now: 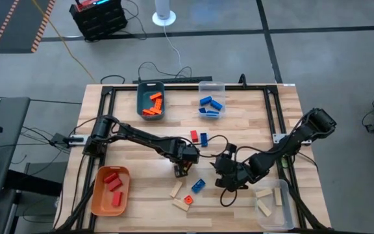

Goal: Sort blocks
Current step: Put the red block into the orange bin

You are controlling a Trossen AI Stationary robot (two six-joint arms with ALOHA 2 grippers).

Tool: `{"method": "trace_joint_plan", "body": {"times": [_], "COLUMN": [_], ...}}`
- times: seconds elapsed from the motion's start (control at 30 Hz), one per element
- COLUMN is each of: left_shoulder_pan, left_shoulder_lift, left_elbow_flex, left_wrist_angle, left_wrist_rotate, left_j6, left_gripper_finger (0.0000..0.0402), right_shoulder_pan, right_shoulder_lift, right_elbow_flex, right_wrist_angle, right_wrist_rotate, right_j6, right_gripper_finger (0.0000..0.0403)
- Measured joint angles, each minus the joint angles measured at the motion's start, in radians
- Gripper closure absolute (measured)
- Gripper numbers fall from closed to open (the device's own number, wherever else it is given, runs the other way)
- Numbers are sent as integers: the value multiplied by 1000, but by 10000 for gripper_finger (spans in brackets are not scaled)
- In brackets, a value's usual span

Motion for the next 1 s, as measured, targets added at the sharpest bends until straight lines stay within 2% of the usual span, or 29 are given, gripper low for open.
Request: {"method": "trace_joint_plan", "body": {"times": [0.07,0.3,0.53,0.73,1.0], "left_shoulder_pan": [0,0,12,26,52], "left_shoulder_lift": [0,-1,-1,-1,-33], "left_elbow_flex": [0,-1,-2,-2,-3], "left_wrist_angle": [-4,50,58,28,-34], "left_wrist_rotate": [-24,-33,-33,-34,-31], "left_j6": [35,269,379,431,419], "left_gripper_finger": [169,271,272,242,270], "right_shoulder_pan": [0,7,4,-21,-35], "right_shoulder_lift": [0,0,0,0,0], "right_elbow_flex": [0,0,0,1,1], "right_wrist_angle": [1,16,17,18,23], "right_wrist_rotate": [0,0,0,0,9], "right_j6": [0,0,-8,-28,-48], "right_gripper_finger": [280,280,280,280,280]}}
